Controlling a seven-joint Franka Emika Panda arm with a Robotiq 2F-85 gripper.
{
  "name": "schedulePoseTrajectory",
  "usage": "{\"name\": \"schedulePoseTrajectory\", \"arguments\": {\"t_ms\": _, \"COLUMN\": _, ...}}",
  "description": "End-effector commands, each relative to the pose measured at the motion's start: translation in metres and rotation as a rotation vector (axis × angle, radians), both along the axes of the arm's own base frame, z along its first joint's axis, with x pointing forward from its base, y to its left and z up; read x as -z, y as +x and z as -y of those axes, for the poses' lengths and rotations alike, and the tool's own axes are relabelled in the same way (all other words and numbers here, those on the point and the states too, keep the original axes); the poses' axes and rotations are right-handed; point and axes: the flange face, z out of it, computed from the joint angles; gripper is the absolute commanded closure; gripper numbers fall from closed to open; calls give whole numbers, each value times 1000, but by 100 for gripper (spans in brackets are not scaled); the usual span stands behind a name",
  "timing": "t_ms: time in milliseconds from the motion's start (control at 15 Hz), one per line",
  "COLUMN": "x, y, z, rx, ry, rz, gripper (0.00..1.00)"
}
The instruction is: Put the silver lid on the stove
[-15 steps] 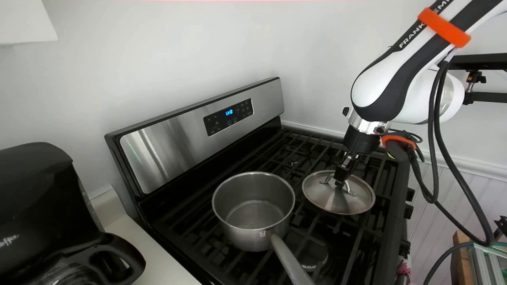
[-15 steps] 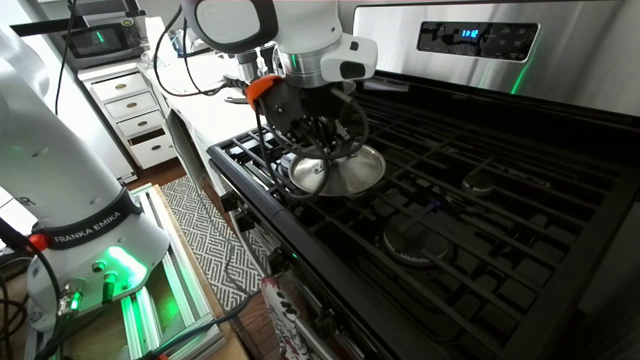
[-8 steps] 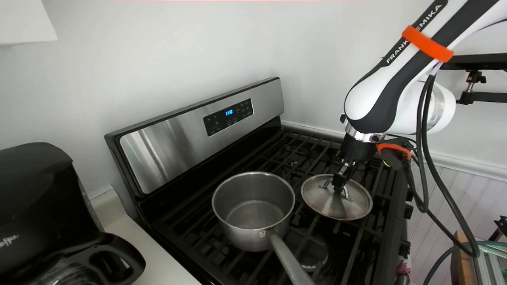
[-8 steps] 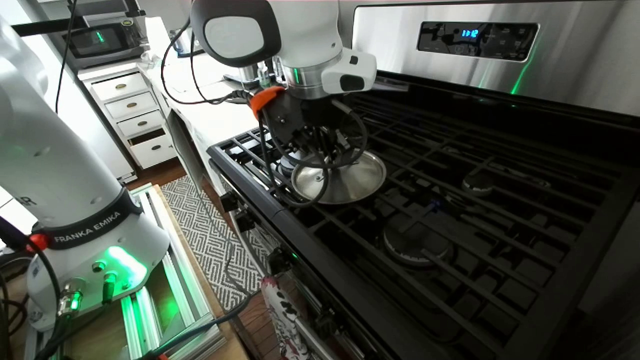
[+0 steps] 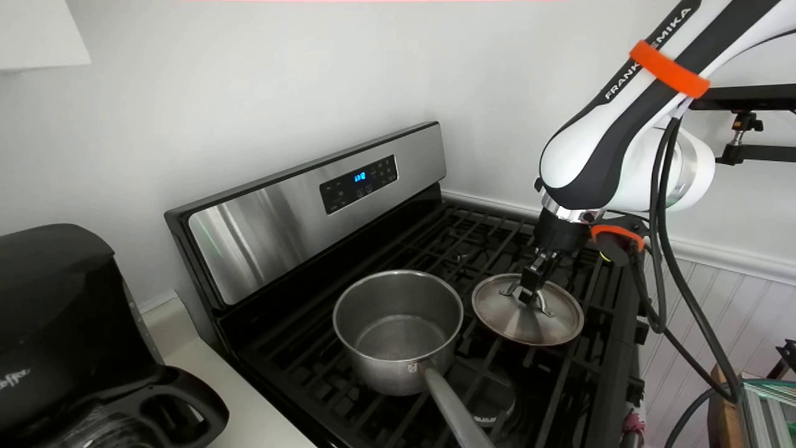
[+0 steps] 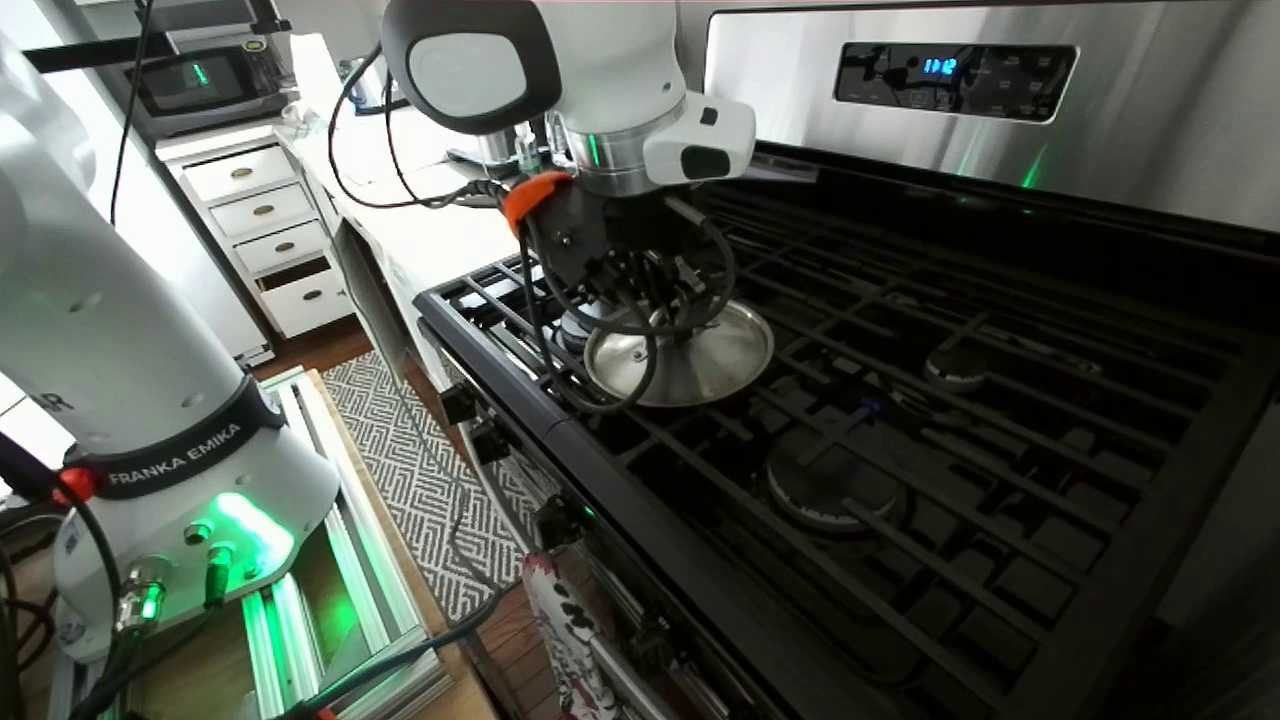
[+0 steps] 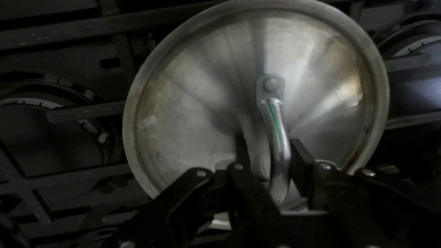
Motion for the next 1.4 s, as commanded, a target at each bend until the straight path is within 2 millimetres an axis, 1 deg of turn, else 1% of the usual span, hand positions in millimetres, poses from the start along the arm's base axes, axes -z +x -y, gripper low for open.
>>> {"name": "schedulePoseTrajectory", "arguments": {"t_ms": 0, "x": -20, "y": -6, "z": 4, "rx": -8, "ry": -27, "rz": 33, "gripper": 34}}
{"name": "schedulePoseTrajectory", "arguments": {"t_ms": 67, "x": -27, "y": -7, "z": 4, "rx": -20, "ry": -35, "rz": 38, "gripper": 26}}
{"name": "schedulePoseTrajectory", "arguments": {"t_ms": 200, "x": -48, "y": -13, "z": 5, "rx": -47, "ry": -83, "rz": 42, "gripper": 13}}
{"name": "schedulePoseTrajectory", "arguments": {"t_ms": 267, "x": -60, "y": -18, "z": 7, "rx": -49, "ry": -99, "rz": 40, "gripper": 5}}
{"name": "schedulePoseTrajectory", "arguments": {"t_ms": 333, "x": -76, "y": -22, "z": 9, "rx": -56, "ry": -117, "rz": 36, "gripper": 1}}
{"name": "schedulePoseTrajectory", "arguments": {"t_ms": 400, "x": -96, "y": -19, "z": 17, "rx": -62, "ry": -149, "rz": 24, "gripper": 0}}
{"name": "schedulePoseTrajectory", "arguments": {"t_ms": 467, "x": -109, "y": -31, "z": 13, "rx": -69, "ry": -160, "rz": 24, "gripper": 0}}
{"name": "schedulePoseTrajectory", "arguments": {"t_ms": 800, "x": -180, "y": -58, "z": -4, "rx": -91, "ry": -107, "rz": 62, "gripper": 0}}
{"name": "schedulePoseTrajectory", "arguments": {"t_ms": 933, "x": -203, "y": -65, "z": -12, "rx": -95, "ry": -85, "rz": 76, "gripper": 0}}
{"name": "schedulePoseTrajectory", "arguments": {"t_ms": 1067, "x": -220, "y": -71, "z": -18, "rx": -88, "ry": -84, "rz": 81, "gripper": 0}}
{"name": "schedulePoseTrajectory", "arguments": {"t_ms": 1200, "x": -233, "y": -74, "z": -22, "rx": -76, "ry": -86, "rz": 87, "gripper": 0}}
{"name": "schedulePoseTrajectory", "arguments": {"t_ms": 1267, "x": -220, "y": -70, "z": -14, "rx": -95, "ry": -94, "rz": 83, "gripper": 0}}
{"name": "schedulePoseTrajectory", "arguments": {"t_ms": 1333, "x": -225, "y": -72, "z": -17, "rx": -91, "ry": -96, "rz": 89, "gripper": 0}}
